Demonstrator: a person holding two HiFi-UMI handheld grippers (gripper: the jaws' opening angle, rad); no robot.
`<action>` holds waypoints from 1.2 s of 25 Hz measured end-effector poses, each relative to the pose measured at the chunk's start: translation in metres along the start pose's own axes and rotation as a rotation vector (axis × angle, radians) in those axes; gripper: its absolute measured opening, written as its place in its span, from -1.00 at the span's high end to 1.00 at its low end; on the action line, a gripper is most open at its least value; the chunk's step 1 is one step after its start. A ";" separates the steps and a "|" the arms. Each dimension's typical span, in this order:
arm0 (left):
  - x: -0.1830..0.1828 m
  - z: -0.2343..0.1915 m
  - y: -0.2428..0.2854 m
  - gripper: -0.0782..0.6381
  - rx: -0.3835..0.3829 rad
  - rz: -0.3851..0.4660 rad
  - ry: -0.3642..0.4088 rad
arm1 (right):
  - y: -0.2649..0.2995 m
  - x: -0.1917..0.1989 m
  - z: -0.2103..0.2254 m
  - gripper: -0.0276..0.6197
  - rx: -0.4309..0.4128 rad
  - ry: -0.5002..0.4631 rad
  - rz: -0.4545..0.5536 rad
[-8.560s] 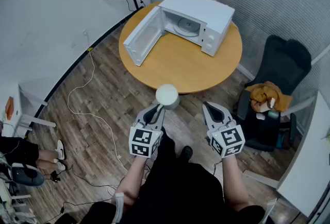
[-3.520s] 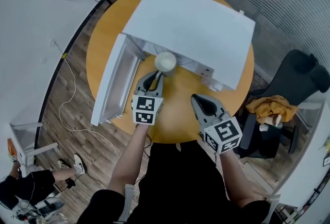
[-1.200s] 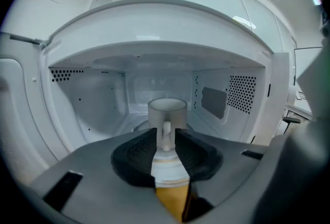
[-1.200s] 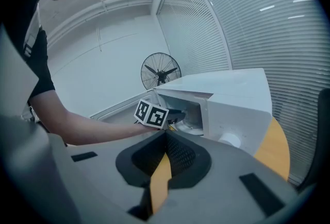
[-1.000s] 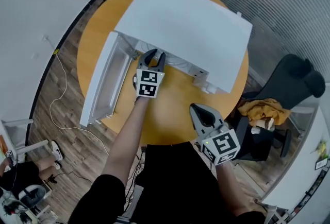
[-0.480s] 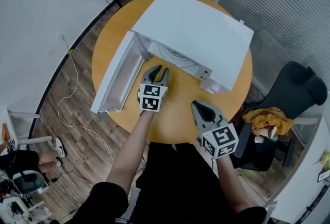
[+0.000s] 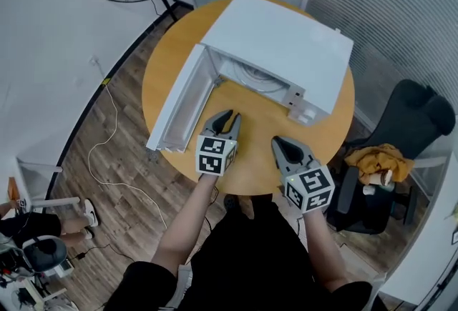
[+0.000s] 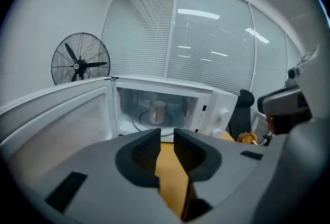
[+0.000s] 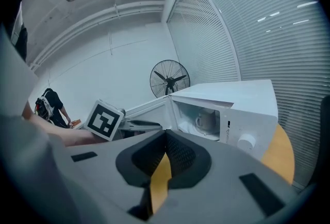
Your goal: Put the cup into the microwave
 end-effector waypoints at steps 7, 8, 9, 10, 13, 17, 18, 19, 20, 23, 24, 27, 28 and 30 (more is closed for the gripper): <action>0.001 0.011 -0.069 0.63 0.035 0.045 -0.006 | -0.014 0.013 -0.041 0.88 0.052 -0.009 0.053; 0.001 0.012 -0.077 0.63 0.037 0.052 -0.003 | -0.016 0.014 -0.046 0.88 0.056 -0.013 0.060; 0.000 0.012 -0.086 0.64 0.036 0.059 -0.003 | -0.017 0.015 -0.052 0.88 0.059 -0.019 0.066; -0.001 0.011 -0.094 0.66 0.036 0.068 -0.004 | -0.019 0.015 -0.058 0.88 0.062 -0.028 0.071; -0.001 0.010 -0.118 0.68 0.043 0.093 -0.010 | -0.022 0.016 -0.076 0.88 0.068 -0.045 0.089; -0.001 0.015 -0.148 0.72 0.053 0.127 -0.016 | -0.029 0.023 -0.096 0.88 0.078 -0.047 0.111; -0.001 0.016 -0.156 0.73 0.053 0.136 -0.010 | -0.030 0.025 -0.101 0.88 0.079 -0.047 0.117; -0.002 0.017 -0.164 0.74 0.053 0.144 -0.001 | -0.031 0.026 -0.106 0.88 0.080 -0.048 0.123; -0.003 0.017 -0.170 0.77 0.054 0.152 0.006 | -0.032 0.028 -0.110 0.88 0.080 -0.050 0.128; -0.004 0.017 -0.185 0.79 0.060 0.172 0.011 | -0.033 0.031 -0.119 0.88 0.078 -0.057 0.140; -0.004 0.017 -0.190 0.79 0.061 0.180 0.009 | -0.033 0.031 -0.122 0.88 0.078 -0.059 0.144; -0.005 0.018 -0.199 0.79 0.060 0.192 0.000 | -0.036 0.034 -0.129 0.88 0.080 -0.063 0.153; -0.005 0.020 -0.201 0.79 0.063 0.190 -0.003 | -0.037 0.035 -0.131 0.88 0.079 -0.066 0.153; -0.005 0.023 -0.203 0.79 0.071 0.187 -0.008 | -0.038 0.036 -0.135 0.89 0.074 -0.076 0.151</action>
Point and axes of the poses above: the fingertips, and each gripper's own axes: y forward along the fingers, z to its right, x out of its underside, the point moved 1 cm from there along -y, backward along the fingers, and after that the axes turned 15 degrees about y, right-handed, at the moved point
